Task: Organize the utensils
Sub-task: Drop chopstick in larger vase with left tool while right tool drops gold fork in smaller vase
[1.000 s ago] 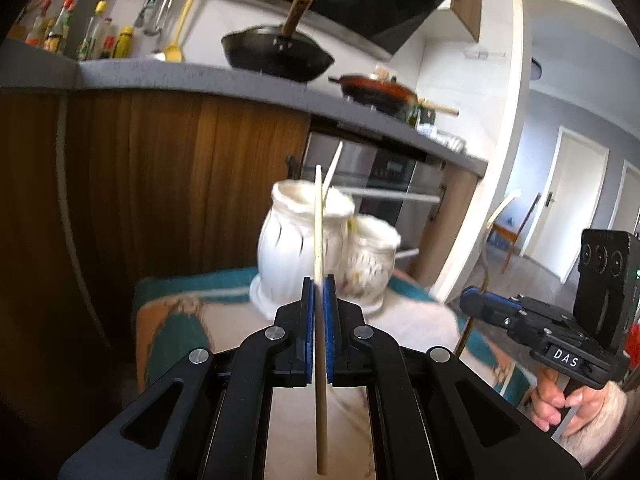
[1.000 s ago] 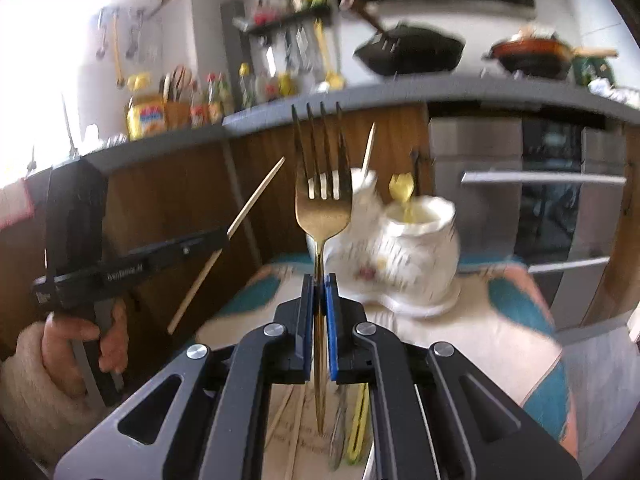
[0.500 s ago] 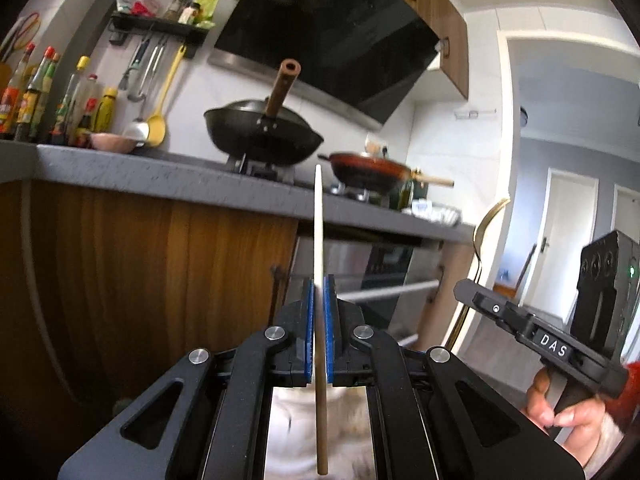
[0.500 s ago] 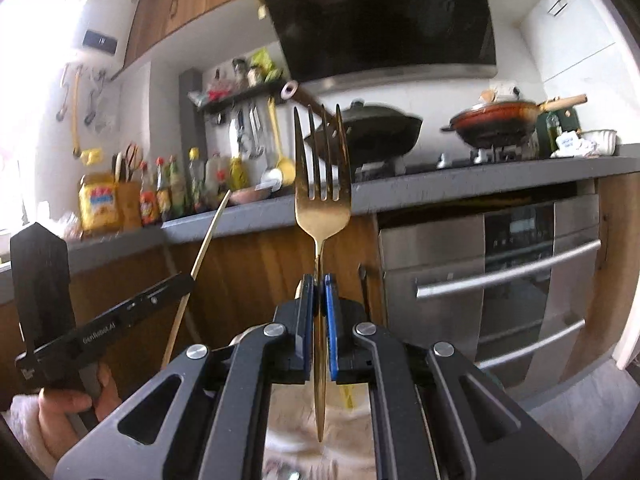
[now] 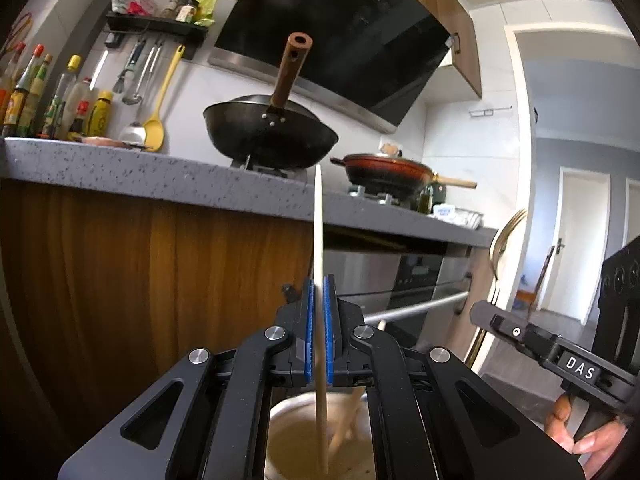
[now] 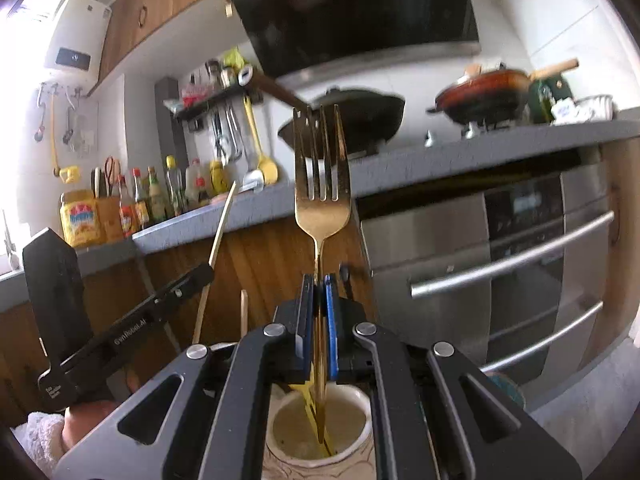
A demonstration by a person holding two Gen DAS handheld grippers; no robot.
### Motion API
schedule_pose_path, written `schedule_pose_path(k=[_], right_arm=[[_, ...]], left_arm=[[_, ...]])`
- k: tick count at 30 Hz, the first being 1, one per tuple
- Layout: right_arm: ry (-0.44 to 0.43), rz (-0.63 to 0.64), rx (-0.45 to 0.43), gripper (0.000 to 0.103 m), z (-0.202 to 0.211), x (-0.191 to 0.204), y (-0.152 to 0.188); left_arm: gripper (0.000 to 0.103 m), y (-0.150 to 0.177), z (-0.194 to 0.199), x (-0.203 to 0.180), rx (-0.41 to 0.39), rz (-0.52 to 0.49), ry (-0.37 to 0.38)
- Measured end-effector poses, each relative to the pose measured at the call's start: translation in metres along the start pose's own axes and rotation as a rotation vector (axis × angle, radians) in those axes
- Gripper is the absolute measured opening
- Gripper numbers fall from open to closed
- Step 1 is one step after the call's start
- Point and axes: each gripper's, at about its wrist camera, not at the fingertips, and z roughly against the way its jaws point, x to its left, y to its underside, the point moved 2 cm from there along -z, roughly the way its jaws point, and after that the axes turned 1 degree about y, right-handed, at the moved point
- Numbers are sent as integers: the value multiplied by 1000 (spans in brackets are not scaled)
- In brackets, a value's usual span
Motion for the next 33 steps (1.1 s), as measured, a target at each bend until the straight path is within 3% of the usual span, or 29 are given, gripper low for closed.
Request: schedule_pose_path(k=[7,16,28,33], right_arm=[[0,-15,76,6,-2,-7,16],[28,-8,156,6,-10,-7,33],[59,4,196,6,-16,-8,39],[80,-6,199,7,-18,-11,39]], left_arm=[[5,16,23,-1,21,-46,5],[5,32,43,0,128,-54,-19],[5,39,44,3,171,-53,-51],[13,38,46,5,168,-42,-52]])
